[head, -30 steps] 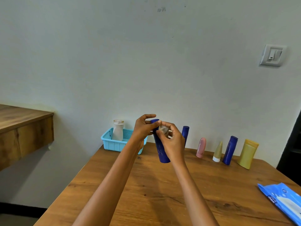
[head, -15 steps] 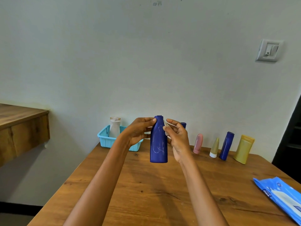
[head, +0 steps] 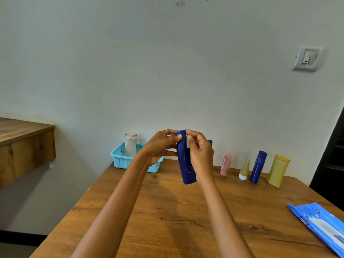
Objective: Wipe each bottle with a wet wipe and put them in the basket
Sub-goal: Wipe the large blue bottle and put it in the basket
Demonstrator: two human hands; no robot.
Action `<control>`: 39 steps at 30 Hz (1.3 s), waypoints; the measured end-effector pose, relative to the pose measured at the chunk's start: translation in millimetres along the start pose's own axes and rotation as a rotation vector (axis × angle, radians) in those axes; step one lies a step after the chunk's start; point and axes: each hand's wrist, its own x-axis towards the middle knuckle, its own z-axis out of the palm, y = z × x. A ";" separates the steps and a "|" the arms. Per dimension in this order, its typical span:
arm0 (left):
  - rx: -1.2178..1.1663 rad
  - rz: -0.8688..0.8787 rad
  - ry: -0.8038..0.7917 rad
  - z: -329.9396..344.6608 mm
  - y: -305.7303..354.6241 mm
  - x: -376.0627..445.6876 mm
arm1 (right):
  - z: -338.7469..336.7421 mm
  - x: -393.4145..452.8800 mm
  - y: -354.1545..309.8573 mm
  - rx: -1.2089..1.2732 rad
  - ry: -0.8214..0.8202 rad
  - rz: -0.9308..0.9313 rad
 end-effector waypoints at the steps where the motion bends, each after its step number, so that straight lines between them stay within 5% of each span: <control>1: -0.007 0.009 0.018 -0.7 0.6 0.3 | 2.5 -0.9 -2.0 -0.038 -0.011 -0.054; 9: -0.050 0.083 0.191 -7.4 1.9 0.0 | 6.6 -8.4 9.6 -0.310 -0.027 -0.324; 15: -0.050 0.031 0.167 -4.0 -0.2 0.7 | 9.2 7.1 2.8 -0.089 0.103 -0.133; 34: -0.226 0.036 0.328 -26.7 11.1 -8.3 | 23.7 4.1 16.5 -0.369 -0.004 -0.233; 39: -0.211 0.006 0.325 -24.2 11.2 -10.4 | 18.8 19.2 18.2 -0.286 0.037 -0.087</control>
